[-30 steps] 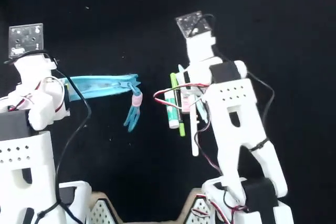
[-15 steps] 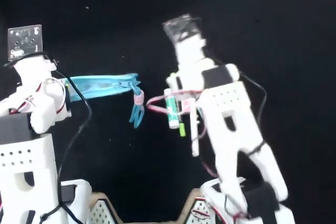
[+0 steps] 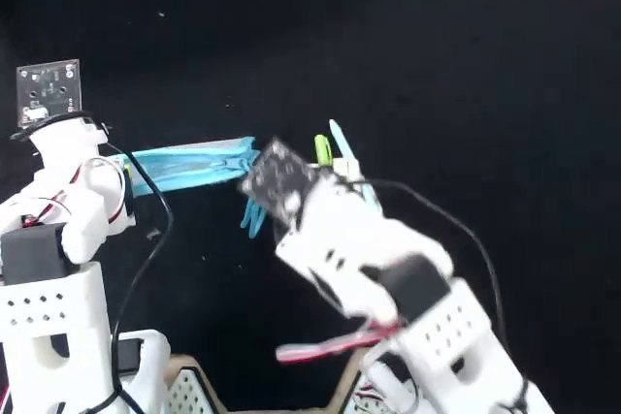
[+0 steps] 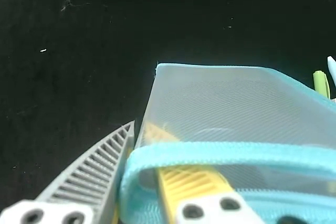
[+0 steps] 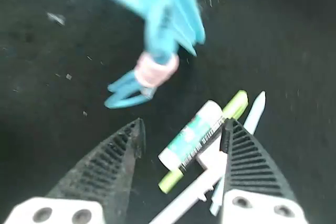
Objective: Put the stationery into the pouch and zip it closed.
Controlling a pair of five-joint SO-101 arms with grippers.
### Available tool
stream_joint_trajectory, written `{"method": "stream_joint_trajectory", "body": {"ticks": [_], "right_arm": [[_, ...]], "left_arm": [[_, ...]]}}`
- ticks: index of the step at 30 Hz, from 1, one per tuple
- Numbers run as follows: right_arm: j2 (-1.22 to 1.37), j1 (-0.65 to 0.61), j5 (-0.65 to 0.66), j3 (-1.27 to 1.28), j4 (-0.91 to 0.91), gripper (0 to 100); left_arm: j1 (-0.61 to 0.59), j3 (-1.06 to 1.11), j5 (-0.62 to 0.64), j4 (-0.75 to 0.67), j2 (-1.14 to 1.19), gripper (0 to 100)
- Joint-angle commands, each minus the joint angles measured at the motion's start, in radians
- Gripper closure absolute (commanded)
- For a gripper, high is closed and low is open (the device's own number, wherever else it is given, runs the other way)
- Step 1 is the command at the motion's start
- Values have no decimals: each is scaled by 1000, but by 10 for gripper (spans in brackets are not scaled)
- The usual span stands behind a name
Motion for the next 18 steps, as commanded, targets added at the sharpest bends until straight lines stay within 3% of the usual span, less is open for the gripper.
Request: {"method": "stream_joint_trajectory", "body": {"ticks": [1, 8, 18], "right_arm": [[-102, -87, -2, 93, -114, 758], [-127, -91, -163, 306, -480, 755], [-119, -92, -244, 323, -614, 758]], "left_arm": [[-8, 22, 6, -11, 5, 970], [-8, 22, 6, -5, 5, 970], [-8, 22, 6, -5, 5, 970]]}}
